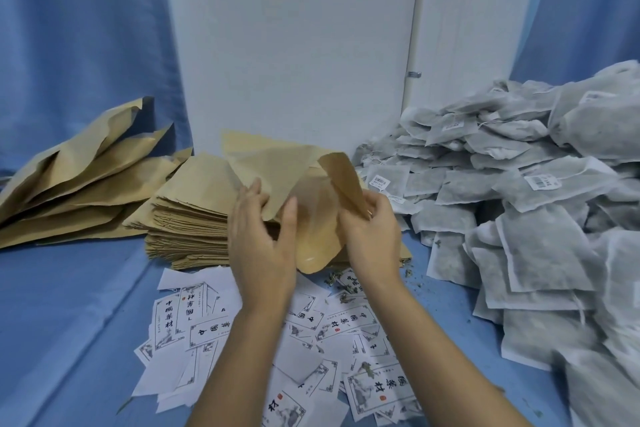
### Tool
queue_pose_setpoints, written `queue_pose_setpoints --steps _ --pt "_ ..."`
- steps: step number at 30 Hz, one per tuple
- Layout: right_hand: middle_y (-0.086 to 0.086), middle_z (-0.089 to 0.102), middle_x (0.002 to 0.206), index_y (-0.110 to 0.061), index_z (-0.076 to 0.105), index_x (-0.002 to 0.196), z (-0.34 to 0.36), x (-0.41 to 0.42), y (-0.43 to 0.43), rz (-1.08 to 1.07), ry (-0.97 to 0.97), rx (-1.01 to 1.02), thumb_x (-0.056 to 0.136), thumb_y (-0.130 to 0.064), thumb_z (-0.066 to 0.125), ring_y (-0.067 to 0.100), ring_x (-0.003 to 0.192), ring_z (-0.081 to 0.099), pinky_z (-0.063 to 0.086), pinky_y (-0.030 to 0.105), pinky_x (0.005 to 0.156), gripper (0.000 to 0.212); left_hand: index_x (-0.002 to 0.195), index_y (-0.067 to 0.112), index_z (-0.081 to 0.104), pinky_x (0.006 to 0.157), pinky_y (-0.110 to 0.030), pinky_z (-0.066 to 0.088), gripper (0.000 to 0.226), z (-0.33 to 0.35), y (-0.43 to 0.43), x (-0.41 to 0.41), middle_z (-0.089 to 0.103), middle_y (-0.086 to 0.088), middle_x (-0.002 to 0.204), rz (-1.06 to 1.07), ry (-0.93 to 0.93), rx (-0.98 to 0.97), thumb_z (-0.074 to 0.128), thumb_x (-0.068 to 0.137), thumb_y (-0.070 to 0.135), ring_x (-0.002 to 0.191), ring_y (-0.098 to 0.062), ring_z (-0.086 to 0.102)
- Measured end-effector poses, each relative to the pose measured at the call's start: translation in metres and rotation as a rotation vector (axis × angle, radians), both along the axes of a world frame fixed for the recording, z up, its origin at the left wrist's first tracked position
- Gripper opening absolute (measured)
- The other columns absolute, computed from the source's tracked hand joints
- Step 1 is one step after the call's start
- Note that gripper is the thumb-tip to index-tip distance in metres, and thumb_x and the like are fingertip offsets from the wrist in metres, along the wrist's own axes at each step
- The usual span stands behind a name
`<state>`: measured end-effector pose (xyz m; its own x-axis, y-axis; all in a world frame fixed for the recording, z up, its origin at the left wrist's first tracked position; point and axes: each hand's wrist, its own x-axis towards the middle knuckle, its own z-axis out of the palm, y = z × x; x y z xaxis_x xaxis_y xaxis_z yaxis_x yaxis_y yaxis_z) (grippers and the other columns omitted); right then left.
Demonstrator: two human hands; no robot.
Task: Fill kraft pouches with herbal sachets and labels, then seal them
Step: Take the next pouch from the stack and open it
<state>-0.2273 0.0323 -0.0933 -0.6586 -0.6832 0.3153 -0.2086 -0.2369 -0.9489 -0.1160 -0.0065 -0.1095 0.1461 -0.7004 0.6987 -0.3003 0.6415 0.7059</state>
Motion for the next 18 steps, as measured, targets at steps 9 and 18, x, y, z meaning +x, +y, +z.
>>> queue_pose_setpoints --steps 9,18 --pt "-0.012 0.065 0.096 -0.031 0.054 0.102 -0.004 -0.006 -0.005 -0.014 -0.205 -0.018 0.082 -0.042 0.065 0.005 0.084 0.063 0.043 0.023 0.065 0.026 0.132 0.009 0.054 0.116 -0.038 0.022 0.037 -0.002 0.001 -0.009 0.045 -0.003 0.143 -0.066 -0.248 -0.389 0.042 0.097 0.015 0.139 -0.015 0.031" --pt "0.001 0.063 0.11 -0.018 0.06 0.112 0.001 -0.015 -0.008 0.023 -0.624 -0.172 0.093 -0.044 0.038 0.021 0.108 0.06 0.047 0.039 0.096 0.038 0.11 -0.001 0.066 0.104 -0.046 0.039 0.031 0.01 0.011 -0.013 0.067 -0.007 0.112 0.052 -0.024 -0.213 0.043 0.098 0.017 0.113 0.003 0.05"
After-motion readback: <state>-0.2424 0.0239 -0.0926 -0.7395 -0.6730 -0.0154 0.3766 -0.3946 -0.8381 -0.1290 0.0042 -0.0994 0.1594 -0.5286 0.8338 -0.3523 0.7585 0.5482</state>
